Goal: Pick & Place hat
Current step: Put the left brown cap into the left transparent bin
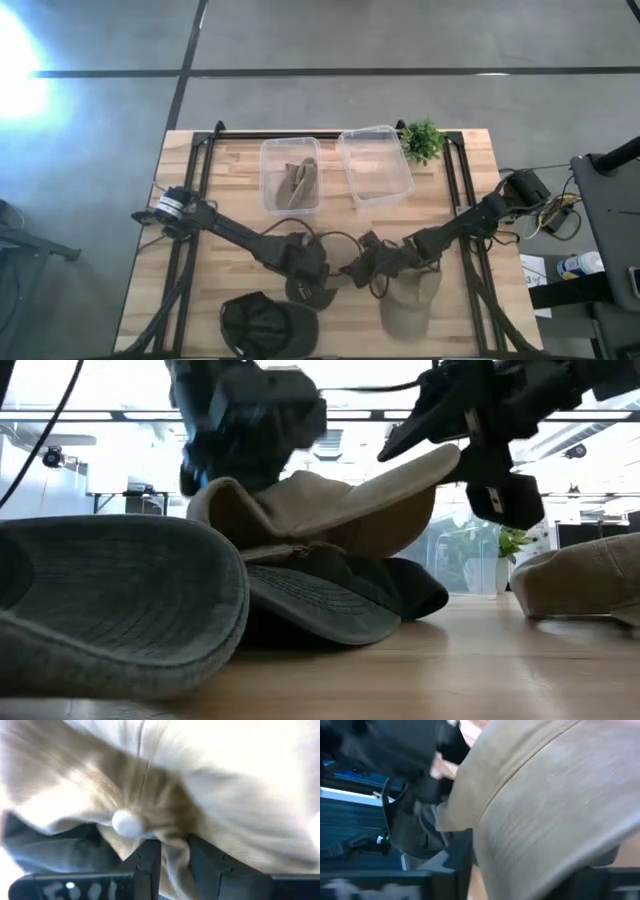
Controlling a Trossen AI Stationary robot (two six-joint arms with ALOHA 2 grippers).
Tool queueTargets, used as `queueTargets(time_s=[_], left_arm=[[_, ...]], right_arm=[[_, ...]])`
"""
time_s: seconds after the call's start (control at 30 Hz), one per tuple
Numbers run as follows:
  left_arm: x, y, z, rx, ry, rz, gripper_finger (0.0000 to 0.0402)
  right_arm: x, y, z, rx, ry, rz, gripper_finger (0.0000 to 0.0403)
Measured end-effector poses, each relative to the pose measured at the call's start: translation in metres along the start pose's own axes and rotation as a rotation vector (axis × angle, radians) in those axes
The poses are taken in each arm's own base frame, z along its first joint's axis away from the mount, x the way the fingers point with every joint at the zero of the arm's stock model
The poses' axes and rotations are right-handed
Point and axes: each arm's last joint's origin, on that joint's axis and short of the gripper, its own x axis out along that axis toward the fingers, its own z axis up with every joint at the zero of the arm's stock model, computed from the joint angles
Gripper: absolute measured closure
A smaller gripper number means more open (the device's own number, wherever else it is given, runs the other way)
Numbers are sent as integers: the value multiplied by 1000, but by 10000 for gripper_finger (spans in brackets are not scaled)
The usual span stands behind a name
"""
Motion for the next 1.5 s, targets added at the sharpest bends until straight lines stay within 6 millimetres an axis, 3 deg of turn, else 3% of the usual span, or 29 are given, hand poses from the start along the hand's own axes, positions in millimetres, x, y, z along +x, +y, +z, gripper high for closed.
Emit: queueTargets(time_s=[0.17,0.37,0.47,0.63,0.8,0.97,1.1,1.3,1.5], left_arm=[[-53,1,2,-34,-170,-12,312],[-128,10,-3,-94,-403,-81,312],[-168,17,-10,-111,-525,-140,312],[-226,38,-22,-160,-702,-211,312],[-260,63,-30,-215,-786,-262,312],[-271,79,-35,-210,-801,-230,312],[-272,89,-40,-250,-780,-192,312],[-271,96,-45,-299,-750,-177,312],[-270,98,-46,-300,-738,-162,312]], right_arm=[[-9,-2,3,-28,9,-57,378],[-26,11,13,-76,-15,11,388],[-44,31,24,-164,-54,102,389],[-84,70,56,-336,-235,199,389],[-108,93,109,-471,-448,-19,389],[-90,95,174,-409,-363,-135,389],[-58,94,217,-331,-238,-118,389],[-8,90,258,-284,-52,-207,389],[42,67,279,-202,187,-328,387]])
